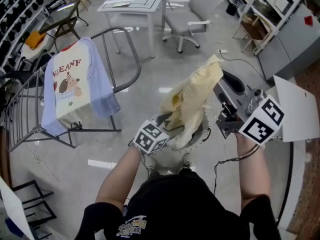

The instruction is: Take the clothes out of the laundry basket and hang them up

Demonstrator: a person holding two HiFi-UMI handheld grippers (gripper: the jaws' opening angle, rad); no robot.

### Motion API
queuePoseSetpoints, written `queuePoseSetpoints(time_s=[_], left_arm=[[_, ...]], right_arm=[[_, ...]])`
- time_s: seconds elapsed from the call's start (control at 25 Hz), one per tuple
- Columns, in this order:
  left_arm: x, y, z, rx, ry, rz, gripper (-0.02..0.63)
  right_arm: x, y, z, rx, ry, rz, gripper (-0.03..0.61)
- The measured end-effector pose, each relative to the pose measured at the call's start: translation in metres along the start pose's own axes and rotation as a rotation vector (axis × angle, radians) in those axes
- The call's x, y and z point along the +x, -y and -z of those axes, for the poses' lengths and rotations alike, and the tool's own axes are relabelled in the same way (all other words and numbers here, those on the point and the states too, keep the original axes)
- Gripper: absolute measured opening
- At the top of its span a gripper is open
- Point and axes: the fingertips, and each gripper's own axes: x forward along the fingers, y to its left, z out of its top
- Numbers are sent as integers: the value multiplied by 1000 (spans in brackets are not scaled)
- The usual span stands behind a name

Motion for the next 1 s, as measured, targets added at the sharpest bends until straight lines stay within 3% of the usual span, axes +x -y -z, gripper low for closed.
queuePoseSetpoints(time_s=[0.16, 0.32, 0.36, 0.48, 0.64, 0.8, 1.0], left_arm=[[8, 26, 10, 36, -33, 101, 279], [10, 38, 13, 16, -10, 143, 275], [9, 40, 12, 5, 6, 152, 243], [4, 42, 7, -17, 47, 139, 67], [-13, 25, 6, -13, 51, 48, 34], [-51, -9, 16, -63, 62, -87, 31], [-115, -38, 15, -96, 127, -286, 30]], right_arm=[[8, -18, 11, -12, -21, -2, 17], [15, -33, 13, 1, -1, 17, 18], [16, -36, 11, 1, 9, 24, 18], [12, -41, 3, -7, 37, 58, 18], [-5, -33, -6, -1, 77, 141, 17], [-16, -16, 4, 22, 95, 220, 17], [-24, 1, 18, 20, 78, 251, 18]])
